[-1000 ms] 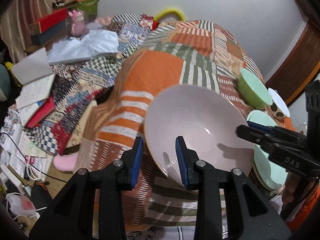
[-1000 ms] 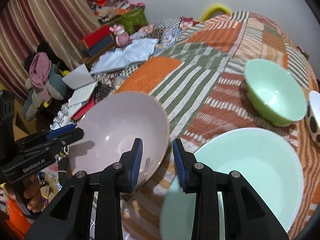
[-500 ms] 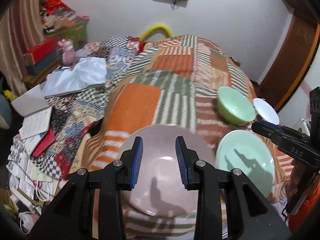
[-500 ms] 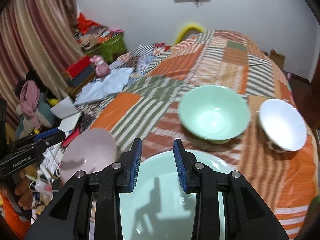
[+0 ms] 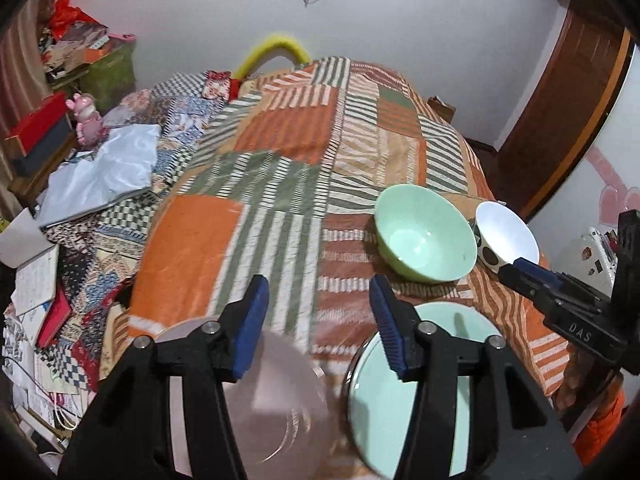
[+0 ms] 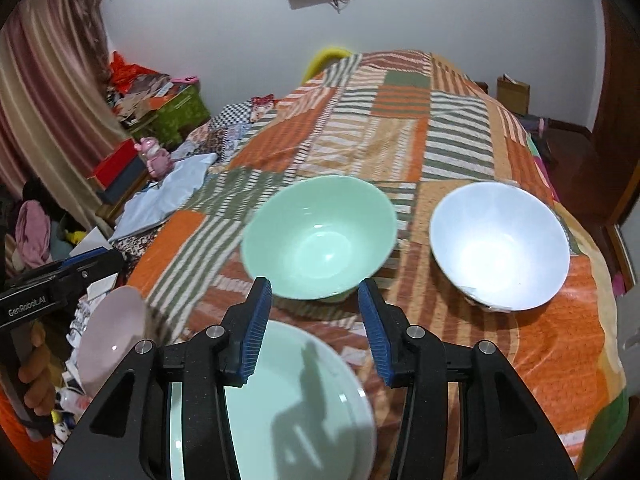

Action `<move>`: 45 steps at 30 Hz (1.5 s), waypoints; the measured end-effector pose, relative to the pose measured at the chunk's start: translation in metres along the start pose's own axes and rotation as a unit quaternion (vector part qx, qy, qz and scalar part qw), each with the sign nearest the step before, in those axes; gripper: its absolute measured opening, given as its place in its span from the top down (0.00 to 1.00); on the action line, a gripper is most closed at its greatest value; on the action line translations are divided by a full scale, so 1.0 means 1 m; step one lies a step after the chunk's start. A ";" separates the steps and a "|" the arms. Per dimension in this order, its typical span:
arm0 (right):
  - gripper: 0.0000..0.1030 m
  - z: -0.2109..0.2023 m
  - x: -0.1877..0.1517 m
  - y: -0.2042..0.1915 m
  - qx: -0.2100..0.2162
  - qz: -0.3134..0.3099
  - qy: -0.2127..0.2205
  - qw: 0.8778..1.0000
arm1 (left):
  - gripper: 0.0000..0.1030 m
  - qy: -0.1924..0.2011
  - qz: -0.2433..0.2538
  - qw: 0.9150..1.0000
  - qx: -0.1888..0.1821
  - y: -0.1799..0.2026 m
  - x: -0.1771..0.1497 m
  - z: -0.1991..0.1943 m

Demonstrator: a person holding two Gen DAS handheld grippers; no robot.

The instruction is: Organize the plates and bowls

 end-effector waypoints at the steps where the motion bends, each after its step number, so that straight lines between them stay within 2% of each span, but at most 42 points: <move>1: 0.59 0.001 -0.001 0.003 0.001 0.002 -0.002 1.000 | 0.47 -0.004 0.001 1.000 -0.001 0.003 0.002 0.005; 6: 0.59 0.015 0.002 0.019 0.003 0.019 -0.016 1.000 | 0.43 -0.034 0.016 0.999 0.003 0.021 0.013 0.042; 18: 0.59 0.050 0.007 0.034 0.008 0.038 -0.046 0.998 | 0.43 -0.103 0.039 0.994 -0.002 0.047 0.026 0.119; 26: 0.59 0.065 0.008 0.034 0.011 0.037 -0.060 0.997 | 0.44 -0.115 0.060 0.991 -0.006 0.060 0.029 0.142; 32: 0.59 0.075 0.005 0.032 0.016 0.035 -0.078 0.996 | 0.62 -0.127 0.075 0.989 -0.013 0.070 0.028 0.153; 39: 0.66 0.074 0.006 0.030 0.007 0.025 -0.074 0.997 | 0.76 -0.128 0.081 0.988 -0.016 0.074 0.027 0.158; 45: 0.66 0.068 0.007 0.030 0.002 0.026 -0.069 0.997 | 0.77 -0.116 0.099 0.988 -0.005 0.078 0.025 0.152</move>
Point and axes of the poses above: each gripper's, at about its wrist camera, not at the fingertips, and z roughly the way its jaws point, y to its right, x to its top, the point moved 6 cm from there along z, roughly the way its jaws point, and after that the axes turned 3 degrees about -y, right-handed, at the moved point
